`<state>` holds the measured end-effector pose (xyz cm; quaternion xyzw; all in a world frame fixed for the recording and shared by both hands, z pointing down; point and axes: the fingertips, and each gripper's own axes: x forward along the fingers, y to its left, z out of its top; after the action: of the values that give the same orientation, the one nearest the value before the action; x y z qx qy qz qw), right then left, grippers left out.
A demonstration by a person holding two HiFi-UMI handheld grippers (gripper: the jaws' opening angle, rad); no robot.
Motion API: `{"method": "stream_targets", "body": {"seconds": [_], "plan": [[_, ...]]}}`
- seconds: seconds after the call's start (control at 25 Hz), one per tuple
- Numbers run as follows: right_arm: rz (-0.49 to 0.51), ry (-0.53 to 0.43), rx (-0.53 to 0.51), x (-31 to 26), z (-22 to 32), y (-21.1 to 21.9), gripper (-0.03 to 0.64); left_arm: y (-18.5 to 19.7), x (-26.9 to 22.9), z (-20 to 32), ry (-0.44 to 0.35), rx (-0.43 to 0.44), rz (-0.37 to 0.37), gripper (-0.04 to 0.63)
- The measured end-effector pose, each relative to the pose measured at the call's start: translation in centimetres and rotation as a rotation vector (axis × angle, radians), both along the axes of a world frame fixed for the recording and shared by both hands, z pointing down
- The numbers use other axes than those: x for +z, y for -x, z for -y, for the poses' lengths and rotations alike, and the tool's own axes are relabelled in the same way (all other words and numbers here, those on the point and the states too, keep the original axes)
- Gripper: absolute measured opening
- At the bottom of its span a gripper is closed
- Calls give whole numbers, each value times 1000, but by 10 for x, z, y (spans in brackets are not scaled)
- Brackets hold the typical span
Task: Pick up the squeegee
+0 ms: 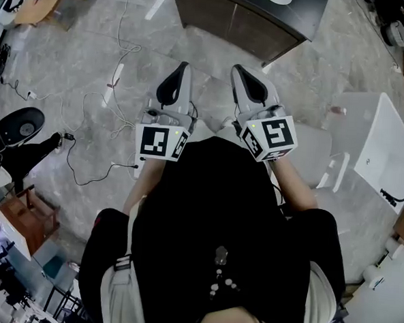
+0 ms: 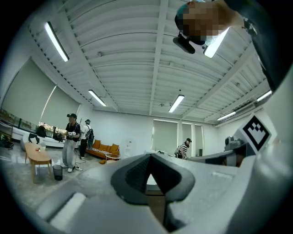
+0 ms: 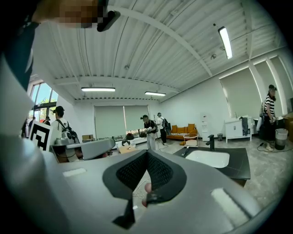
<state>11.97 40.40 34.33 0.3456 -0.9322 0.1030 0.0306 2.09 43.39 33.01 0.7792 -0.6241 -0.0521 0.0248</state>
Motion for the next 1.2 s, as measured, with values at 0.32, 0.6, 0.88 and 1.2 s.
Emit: {"method": "stream_targets", "body": {"seconds": [0.32, 0.6, 0.88, 1.2], "plan": [[4, -18, -12, -2, -10, 25, 2, 27, 2, -10, -6, -25, 7, 2], [15, 2, 7, -2, -7, 30, 2, 38, 1, -9, -7, -33, 4, 2], [7, -3, -1, -1, 12, 32, 2, 39, 0, 7, -10, -40, 1, 2], [18, 2, -54, 2, 48, 54, 2, 57, 1, 37, -4, -94, 8, 2]]}}
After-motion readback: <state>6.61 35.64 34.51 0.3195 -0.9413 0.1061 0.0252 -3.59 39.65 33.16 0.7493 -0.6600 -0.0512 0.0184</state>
